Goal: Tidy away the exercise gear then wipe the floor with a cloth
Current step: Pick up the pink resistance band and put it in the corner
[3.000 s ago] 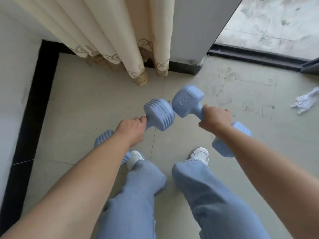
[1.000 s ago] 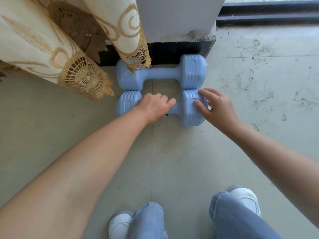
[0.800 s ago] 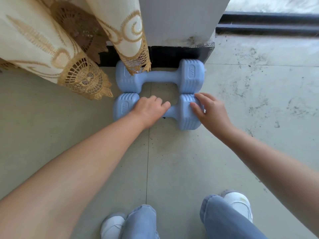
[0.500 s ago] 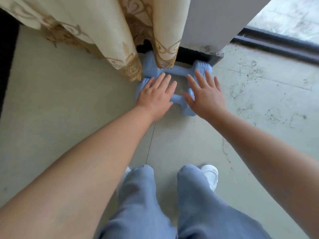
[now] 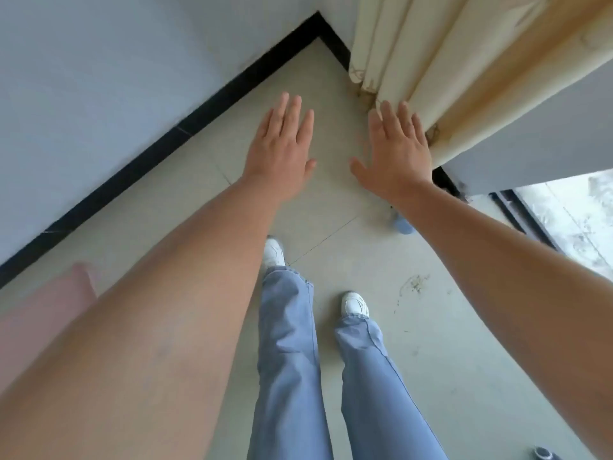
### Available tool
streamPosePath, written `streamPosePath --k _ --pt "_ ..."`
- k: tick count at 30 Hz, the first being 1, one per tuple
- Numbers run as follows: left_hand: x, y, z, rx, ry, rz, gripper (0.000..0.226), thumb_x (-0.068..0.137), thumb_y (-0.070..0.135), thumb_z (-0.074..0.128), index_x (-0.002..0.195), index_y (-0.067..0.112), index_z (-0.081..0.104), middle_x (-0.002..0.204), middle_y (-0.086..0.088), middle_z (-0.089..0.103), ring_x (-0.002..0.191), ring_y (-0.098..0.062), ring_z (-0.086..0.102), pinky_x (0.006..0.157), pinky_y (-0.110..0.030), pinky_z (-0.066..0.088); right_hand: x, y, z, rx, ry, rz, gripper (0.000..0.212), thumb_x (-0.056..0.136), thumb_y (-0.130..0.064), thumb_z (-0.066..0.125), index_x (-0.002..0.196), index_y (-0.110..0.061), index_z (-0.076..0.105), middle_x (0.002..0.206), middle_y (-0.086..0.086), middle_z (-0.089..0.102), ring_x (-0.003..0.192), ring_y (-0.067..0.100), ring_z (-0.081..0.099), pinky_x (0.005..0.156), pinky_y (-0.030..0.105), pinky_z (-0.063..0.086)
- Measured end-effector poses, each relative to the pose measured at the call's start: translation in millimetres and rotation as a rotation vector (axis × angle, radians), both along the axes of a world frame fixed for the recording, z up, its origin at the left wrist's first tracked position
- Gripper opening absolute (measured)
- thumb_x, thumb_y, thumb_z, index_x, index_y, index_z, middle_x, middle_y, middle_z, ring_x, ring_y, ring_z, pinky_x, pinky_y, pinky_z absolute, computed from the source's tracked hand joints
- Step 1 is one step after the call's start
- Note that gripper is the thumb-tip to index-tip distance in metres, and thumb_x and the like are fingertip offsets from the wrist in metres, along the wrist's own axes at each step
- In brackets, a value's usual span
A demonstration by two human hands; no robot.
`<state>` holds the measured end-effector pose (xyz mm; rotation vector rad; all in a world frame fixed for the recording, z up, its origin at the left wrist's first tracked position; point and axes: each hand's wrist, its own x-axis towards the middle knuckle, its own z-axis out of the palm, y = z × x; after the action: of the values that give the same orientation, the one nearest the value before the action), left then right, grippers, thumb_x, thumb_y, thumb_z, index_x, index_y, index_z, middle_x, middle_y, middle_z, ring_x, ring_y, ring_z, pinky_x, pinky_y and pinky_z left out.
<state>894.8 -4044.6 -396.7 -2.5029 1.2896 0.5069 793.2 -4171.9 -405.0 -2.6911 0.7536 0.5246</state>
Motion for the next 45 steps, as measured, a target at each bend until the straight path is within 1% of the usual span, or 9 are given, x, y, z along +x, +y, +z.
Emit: streamPosePath --k 5,10,14,20,25,30,33,40,45 --pt "-33 146 78 0.007 -0.004 0.363 0.076 0.097 0.039 0.039 0.149 0.003 -0.002 0.158 -0.018 -0.007 0.146 -0.032 -0.010 0.120 -0.039 -0.001 25 112 77 -0.037 -0.030 0.354 0.076 0.094 -0.044 0.040 0.149 -0.005 0.005 0.159 0.013 0.003 0.148 0.027 -0.005 0.120 0.035 -0.004" --pt "-98 313 128 0.014 -0.044 0.750 0.077 0.096 0.042 0.039 0.149 0.003 -0.001 0.158 -0.018 -0.006 0.146 -0.032 -0.008 0.120 -0.039 0.001 16 280 121 -0.004 -0.047 0.725 0.076 0.095 -0.045 0.039 0.149 -0.007 0.003 0.159 0.013 -0.002 0.148 0.026 -0.007 0.120 0.035 -0.004" --pt "-179 461 156 0.084 -0.064 1.063 0.077 0.096 0.044 0.037 0.149 0.003 0.000 0.158 -0.019 -0.004 0.146 -0.034 -0.004 0.120 -0.040 0.004 -24 434 143 0.007 -0.051 1.006 0.076 0.095 -0.047 0.038 0.150 -0.008 0.002 0.159 0.011 -0.003 0.148 0.026 -0.007 0.120 0.036 -0.004" --pt "-327 672 182 0.113 -0.079 1.419 0.074 0.096 0.043 0.039 0.149 0.002 0.006 0.157 -0.019 0.003 0.146 -0.035 0.000 0.119 -0.041 0.006 -124 666 170 0.047 -0.079 1.344 0.075 0.094 -0.047 0.037 0.150 -0.009 0.003 0.160 0.009 -0.001 0.148 0.025 -0.006 0.120 0.036 -0.004" --pt "-424 801 193 0.095 -0.109 1.634 0.073 0.096 0.042 0.038 0.148 0.002 0.008 0.157 -0.018 0.005 0.146 -0.033 0.002 0.119 -0.041 0.007 -196 833 189 0.057 -0.140 1.578 0.074 0.094 -0.047 0.037 0.150 -0.008 0.006 0.160 0.010 0.001 0.148 0.027 -0.005 0.120 0.037 -0.003" --pt "-491 905 191 0.056 -0.106 1.875 0.076 0.096 0.046 0.037 0.148 0.000 0.008 0.157 -0.019 0.007 0.147 -0.031 0.003 0.120 -0.040 0.006 -242 971 198 0.072 -0.132 1.768 0.071 0.095 -0.045 0.037 0.149 -0.009 0.009 0.160 0.006 0.005 0.148 0.027 -0.004 0.120 0.036 -0.001" --pt "-505 963 189 0.026 -0.100 1.956 0.075 0.096 0.046 0.035 0.148 0.000 0.006 0.157 -0.019 0.005 0.147 -0.031 0.002 0.120 -0.040 0.005 -245 1041 192 0.052 -0.138 1.811 0.071 0.095 -0.045 0.037 0.149 -0.008 0.010 0.160 0.007 0.006 0.148 0.026 -0.002 0.121 0.036 0.001" --pt "-512 1172 183 0.058 -0.078 2.116 0.073 0.097 0.042 0.039 0.148 -0.001 0.008 0.157 -0.018 0.007 0.147 -0.030 0.003 0.120 -0.039 0.005 -240 1271 179 0.051 -0.095 1.930 0.072 0.094 -0.045 0.037 0.149 -0.007 0.011 0.159 0.008 0.008 0.148 0.026 0.001 0.121 0.035 0.003" --pt "-513 1300 190 0.048 -0.032 2.153 0.072 0.098 0.040 0.037 0.148 0.000 0.005 0.158 -0.017 0.005 0.147 -0.029 0.001 0.120 -0.038 0.003 -238 1411 184 0.030 -0.053 1.989 0.069 0.095 -0.044 0.037 0.149 -0.008 0.014 0.159 0.008 0.011 0.148 0.027 0.001 0.121 0.036 0.002"
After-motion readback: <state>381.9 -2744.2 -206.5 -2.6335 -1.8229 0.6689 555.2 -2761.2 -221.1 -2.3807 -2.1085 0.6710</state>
